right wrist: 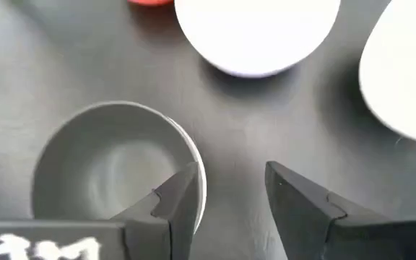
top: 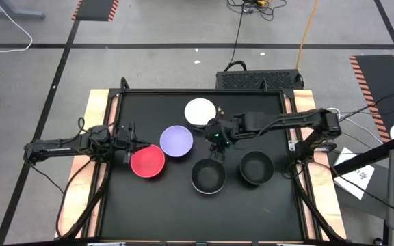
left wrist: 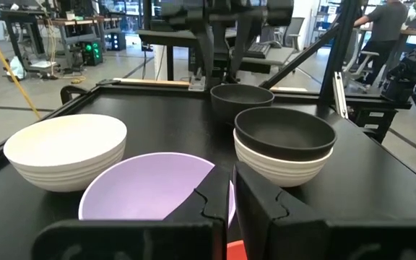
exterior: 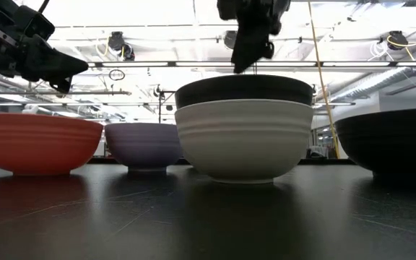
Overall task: Nest bowls inside each other
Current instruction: Stack the orange bowl on the top black bowl
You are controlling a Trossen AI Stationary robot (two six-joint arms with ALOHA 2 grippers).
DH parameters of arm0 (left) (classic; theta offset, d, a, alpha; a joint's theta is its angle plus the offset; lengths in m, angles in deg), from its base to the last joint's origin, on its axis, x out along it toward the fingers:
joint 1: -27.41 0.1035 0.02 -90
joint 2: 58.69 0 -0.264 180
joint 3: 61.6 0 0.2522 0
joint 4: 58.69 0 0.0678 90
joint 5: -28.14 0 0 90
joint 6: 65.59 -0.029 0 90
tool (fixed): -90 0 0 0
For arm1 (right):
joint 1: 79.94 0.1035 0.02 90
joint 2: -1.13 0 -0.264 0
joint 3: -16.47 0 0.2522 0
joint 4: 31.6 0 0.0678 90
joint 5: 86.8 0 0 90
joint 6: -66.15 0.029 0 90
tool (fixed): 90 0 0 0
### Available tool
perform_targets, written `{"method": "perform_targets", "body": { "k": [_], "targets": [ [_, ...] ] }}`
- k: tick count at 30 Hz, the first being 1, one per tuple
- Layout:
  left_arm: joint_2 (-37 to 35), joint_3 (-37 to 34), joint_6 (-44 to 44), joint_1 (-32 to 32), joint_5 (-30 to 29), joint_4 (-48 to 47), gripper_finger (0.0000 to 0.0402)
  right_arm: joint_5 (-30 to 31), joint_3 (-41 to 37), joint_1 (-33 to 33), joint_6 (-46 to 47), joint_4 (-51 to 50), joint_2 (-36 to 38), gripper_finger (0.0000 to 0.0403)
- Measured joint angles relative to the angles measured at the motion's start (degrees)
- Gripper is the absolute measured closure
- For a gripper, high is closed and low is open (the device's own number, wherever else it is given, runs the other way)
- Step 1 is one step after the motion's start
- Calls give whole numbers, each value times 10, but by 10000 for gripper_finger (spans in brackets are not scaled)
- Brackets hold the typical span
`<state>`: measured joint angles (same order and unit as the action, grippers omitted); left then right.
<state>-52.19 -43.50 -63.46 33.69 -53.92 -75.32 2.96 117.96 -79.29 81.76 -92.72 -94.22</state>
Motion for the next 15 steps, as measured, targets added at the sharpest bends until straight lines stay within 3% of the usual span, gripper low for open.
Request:
{"method": "perform_targets", "body": {
  "k": [3, 9, 15],
  "targets": [
    [0, 0, 0, 0, 0, 0, 376, 0, 0, 4, -21, 8, 15, 286],
    [0, 0, 0, 0, 0, 0, 376, 0, 0, 6, -57, 20, 24, 388],
    [0, 0, 0, 0, 0, 1, 376, 2, 0, 16, -93, 60, 24, 395]
  ]
}}
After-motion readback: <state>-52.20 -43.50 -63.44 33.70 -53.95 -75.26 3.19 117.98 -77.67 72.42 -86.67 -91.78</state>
